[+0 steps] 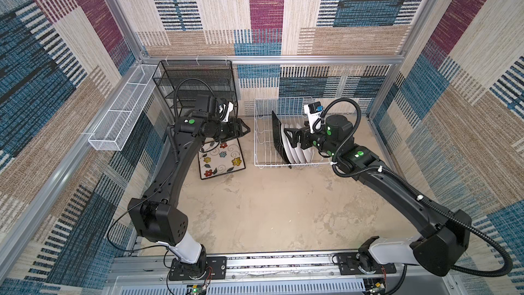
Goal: Unload the plates from the dish rack
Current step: Pick up a plate from the dish rack.
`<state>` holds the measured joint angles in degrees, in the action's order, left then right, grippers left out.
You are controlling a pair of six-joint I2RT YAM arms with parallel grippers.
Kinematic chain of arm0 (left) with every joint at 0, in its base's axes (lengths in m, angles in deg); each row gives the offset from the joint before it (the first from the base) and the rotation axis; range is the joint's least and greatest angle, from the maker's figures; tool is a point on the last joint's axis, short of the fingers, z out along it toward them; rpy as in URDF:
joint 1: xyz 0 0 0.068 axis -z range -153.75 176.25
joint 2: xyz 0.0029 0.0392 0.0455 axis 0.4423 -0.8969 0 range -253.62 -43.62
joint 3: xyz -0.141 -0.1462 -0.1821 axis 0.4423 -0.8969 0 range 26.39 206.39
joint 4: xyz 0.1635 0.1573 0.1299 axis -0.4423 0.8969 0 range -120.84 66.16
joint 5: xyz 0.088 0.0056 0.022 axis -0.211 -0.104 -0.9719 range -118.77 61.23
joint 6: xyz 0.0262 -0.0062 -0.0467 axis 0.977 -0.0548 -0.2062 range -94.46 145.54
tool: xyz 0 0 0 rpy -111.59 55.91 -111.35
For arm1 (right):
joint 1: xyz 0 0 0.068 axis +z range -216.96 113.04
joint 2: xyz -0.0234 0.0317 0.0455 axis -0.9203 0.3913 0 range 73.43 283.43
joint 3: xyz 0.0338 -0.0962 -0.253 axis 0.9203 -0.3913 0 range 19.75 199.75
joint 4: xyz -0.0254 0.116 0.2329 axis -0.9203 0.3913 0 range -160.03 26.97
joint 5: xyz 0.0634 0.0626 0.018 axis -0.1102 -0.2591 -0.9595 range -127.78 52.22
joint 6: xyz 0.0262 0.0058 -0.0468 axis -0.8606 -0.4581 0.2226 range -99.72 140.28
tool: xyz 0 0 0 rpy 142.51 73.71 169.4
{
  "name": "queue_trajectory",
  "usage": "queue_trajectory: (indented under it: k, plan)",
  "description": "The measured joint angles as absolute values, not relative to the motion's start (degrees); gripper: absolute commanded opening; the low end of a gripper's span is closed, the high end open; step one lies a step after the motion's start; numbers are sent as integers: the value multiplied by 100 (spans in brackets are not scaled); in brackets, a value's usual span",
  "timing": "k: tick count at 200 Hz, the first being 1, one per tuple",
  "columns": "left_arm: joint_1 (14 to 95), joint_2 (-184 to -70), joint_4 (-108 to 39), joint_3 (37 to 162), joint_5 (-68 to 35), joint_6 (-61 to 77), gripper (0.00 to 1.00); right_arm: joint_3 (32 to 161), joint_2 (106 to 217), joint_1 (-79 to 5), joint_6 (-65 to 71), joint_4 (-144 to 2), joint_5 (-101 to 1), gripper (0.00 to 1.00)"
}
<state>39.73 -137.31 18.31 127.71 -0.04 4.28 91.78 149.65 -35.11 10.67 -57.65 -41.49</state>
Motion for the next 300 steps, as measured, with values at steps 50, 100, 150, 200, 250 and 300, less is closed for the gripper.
queue_trajectory:
  k: [50, 100, 150, 200, 250, 300]
  plan:
    - [4567, -14378, 1826, 13368, -12, 319, 65, 8854, 14775, -3786, 770, -5593, -4536, 100]
    - [5162, -15141, 1831, 13864, -192, 166, 58, 8601, 14522, -4153, 685, -5503, -4695, 100]
    - [5457, -15924, 1851, 14415, -579, 22, 39, 8524, 14391, -4343, 691, -5389, -4721, 100]
    - [5450, -16385, 1853, 14891, -786, -37, 32, 8470, 14388, -4374, 711, -5346, -4702, 100]
    - [5454, -16689, 1807, 14989, -863, -184, 26, 8472, 14447, -4385, 711, -5354, -4671, 100]
    - [5459, -16728, 1682, 15005, -712, -590, 17, 8503, 14467, -4396, 715, -5394, -4671, 100]
